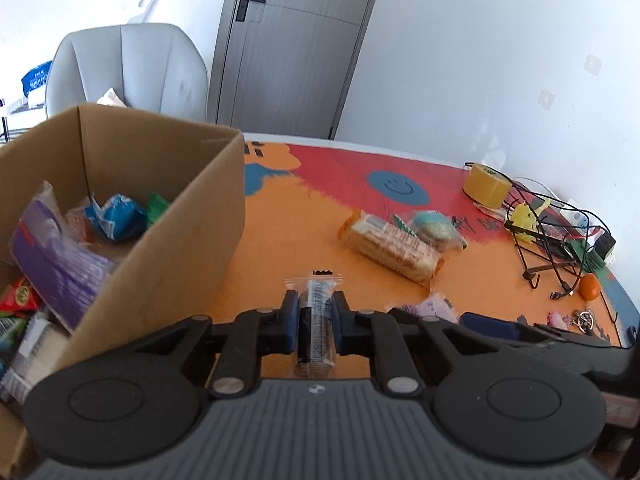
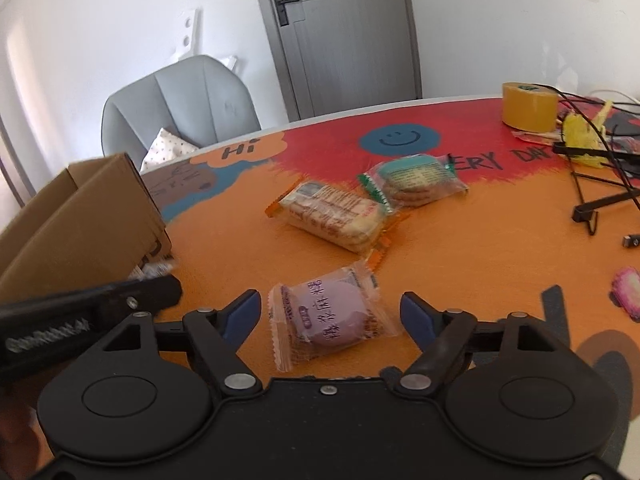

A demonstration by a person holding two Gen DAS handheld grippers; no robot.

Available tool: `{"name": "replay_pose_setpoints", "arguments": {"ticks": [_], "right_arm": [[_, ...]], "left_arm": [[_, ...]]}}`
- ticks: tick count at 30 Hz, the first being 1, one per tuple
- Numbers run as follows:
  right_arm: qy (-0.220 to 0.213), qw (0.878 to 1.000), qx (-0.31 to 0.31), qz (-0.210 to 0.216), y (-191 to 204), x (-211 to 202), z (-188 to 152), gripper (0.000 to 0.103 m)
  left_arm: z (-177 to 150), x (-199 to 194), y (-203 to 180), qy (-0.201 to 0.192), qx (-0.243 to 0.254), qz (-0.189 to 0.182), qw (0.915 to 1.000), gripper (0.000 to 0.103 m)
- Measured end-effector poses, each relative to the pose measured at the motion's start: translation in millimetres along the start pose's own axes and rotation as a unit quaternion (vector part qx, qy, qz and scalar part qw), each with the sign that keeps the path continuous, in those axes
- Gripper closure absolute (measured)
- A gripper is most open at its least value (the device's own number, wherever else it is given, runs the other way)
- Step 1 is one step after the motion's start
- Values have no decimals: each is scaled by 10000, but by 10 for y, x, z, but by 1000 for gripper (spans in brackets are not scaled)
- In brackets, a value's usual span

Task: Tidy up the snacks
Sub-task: 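Carry the clear packet and pink packet over the cardboard box and open both grippers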

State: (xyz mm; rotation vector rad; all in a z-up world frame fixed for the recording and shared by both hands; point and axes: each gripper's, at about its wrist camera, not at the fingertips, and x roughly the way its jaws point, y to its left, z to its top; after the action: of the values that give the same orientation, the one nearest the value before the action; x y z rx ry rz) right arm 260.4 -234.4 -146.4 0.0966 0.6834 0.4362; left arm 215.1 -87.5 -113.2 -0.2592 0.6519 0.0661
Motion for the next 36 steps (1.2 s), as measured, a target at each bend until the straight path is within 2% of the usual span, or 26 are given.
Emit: {"name": "replay_pose_setpoints", "arguments": {"ticks": [1, 2, 3, 4, 5, 7, 14, 36], "right_arm": [[-20, 10000, -85, -34, 28, 15, -9, 26], [-34, 9998, -183, -84, 58, 25, -19, 31], [-53, 9994, -287, -169, 82, 27, -28, 37], [-79, 9990, -353, -276, 94, 22, -33, 47], [-97, 9987, -369, -328, 91, 8, -35, 51], [-93, 9996, -226, -167, 33, -33, -30, 54], [-169, 9997, 151, -22, -75, -226, -62, 55], [-890, 9954, 115, 326, 311, -705, 272, 55]], "left_arm": [[2, -1, 1, 6, 4, -5, 10000, 87], [4, 0, 2, 19, 10, -14, 10000, 87], [6, -1, 4, 24, 10, -15, 10000, 87], [6, -4, 5, 24, 11, -9, 10000, 87], [7, -7, 7, 23, 5, -9, 10000, 87], [9, -23, 11, 13, -7, -14, 10000, 87], [22, -133, 10, -99, -19, -39, 9999, 87], [390, -741, 213, -787, -36, -59, 9969, 87]]}}
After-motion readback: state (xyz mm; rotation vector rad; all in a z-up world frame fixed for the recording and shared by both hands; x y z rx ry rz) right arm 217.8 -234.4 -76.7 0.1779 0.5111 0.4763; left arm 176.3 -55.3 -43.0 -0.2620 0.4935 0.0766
